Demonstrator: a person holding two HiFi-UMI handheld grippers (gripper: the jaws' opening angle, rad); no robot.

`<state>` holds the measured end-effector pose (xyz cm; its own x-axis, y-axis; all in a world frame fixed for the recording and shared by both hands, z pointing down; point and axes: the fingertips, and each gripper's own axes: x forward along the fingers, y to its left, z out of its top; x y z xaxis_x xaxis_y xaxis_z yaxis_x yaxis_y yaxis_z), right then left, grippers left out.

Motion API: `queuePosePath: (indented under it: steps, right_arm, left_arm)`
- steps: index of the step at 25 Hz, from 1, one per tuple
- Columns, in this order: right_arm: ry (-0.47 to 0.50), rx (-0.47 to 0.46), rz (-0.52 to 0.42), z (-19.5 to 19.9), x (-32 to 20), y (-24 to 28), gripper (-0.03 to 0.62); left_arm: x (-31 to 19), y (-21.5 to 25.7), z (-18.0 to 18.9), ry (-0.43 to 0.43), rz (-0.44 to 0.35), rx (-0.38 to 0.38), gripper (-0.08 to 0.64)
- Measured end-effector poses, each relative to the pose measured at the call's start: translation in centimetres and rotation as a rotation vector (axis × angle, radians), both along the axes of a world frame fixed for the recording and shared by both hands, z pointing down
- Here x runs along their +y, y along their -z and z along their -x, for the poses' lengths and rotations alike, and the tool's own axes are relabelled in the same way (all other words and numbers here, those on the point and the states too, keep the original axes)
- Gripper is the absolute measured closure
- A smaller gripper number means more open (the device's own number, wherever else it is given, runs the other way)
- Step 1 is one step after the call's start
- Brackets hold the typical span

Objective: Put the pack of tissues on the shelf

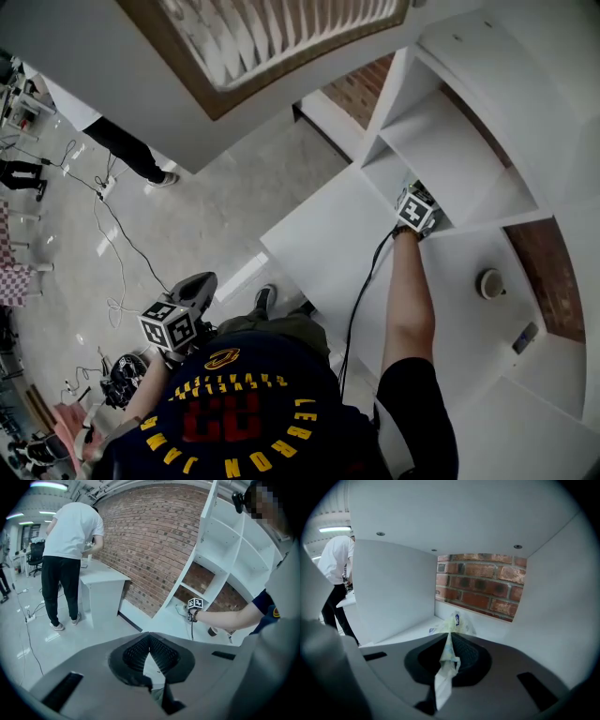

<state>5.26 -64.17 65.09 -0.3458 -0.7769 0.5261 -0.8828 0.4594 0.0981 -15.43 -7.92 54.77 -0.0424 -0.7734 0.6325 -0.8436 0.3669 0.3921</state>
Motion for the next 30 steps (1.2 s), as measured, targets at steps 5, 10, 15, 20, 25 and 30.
queuePosePath:
  steps: [5, 10, 15, 20, 25, 30]
  right_arm:
    - [-0.008, -0.012, 0.060, 0.5, 0.2, -0.7, 0.584]
    - [-0.050, -0.061, 0.045, -0.1, 1.2, 0.5, 0.489]
    - [-0.076, -0.092, 0.056, -1.4, 4.5, 1.4, 0.436]
    - [-0.022, -0.164, 0.068, -1.2, 9.9, 3.4, 0.436]
    - [0.020, -0.238, 0.104, -1.1, 15.3, 4.9, 0.436]
    - [0.123, -0.312, 0.109, 0.2, 20.2, 7.9, 0.437]
  left_arm:
    - [0.7, 0.3, 0.7, 0.022, -0.012, 0.003, 0.558]
    - [0.5, 0.3, 0.8, 0.015, -0.027, 0.014, 0.558]
    - [-0.1, 0.3, 0.5, -0.021, -0.046, 0.025, 0.558]
    - [-0.9, 0.4, 0.2, -0.046, -0.078, 0.051, 0.558]
    - [-1.7, 0.5, 0.0, -0.064, -0.108, 0.081, 0.558]
    - [-2.5, 0.5, -1.0, -0.102, -0.136, 0.109, 0.558]
